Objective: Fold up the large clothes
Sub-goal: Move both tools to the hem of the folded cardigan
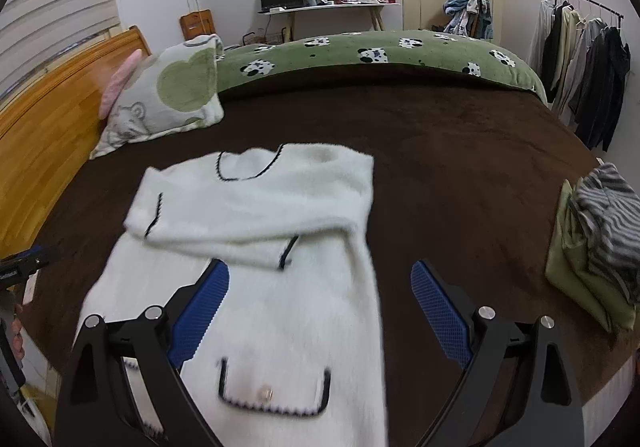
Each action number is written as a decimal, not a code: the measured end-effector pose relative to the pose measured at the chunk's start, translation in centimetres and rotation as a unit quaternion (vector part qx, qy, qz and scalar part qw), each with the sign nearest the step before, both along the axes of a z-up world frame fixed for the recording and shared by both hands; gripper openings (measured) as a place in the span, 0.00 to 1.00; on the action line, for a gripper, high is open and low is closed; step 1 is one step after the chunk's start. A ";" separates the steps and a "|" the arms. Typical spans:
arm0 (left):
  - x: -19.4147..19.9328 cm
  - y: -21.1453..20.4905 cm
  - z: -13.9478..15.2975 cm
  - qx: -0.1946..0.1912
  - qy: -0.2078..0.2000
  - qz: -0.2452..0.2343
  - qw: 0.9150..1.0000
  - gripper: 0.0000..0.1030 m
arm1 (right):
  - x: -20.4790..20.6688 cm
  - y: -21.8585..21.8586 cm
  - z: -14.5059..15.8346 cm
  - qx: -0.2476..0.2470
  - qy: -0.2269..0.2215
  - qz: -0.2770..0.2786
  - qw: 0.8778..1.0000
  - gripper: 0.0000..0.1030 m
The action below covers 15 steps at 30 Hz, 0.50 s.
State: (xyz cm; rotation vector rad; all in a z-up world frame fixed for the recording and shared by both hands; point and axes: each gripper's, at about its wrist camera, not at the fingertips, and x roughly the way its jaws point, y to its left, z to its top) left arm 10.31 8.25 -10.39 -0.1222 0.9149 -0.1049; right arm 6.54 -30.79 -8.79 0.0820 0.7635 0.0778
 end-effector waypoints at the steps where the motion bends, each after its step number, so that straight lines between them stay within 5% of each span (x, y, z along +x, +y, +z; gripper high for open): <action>1: -0.6 0.2 -0.1 0.000 0.001 0.002 1.000 0.94 | -1.1 0.1 0.1 -0.005 -0.001 0.003 1.000 0.89; 8: -6.4 1.9 -3.3 0.017 0.015 0.022 1.000 0.94 | -7.0 -0.6 -0.5 0.008 -0.010 0.018 1.000 0.91; 15: -10.2 4.3 -9.1 0.026 0.035 0.029 0.999 0.94 | -11.4 -1.5 -6.1 0.008 0.004 0.017 1.000 0.94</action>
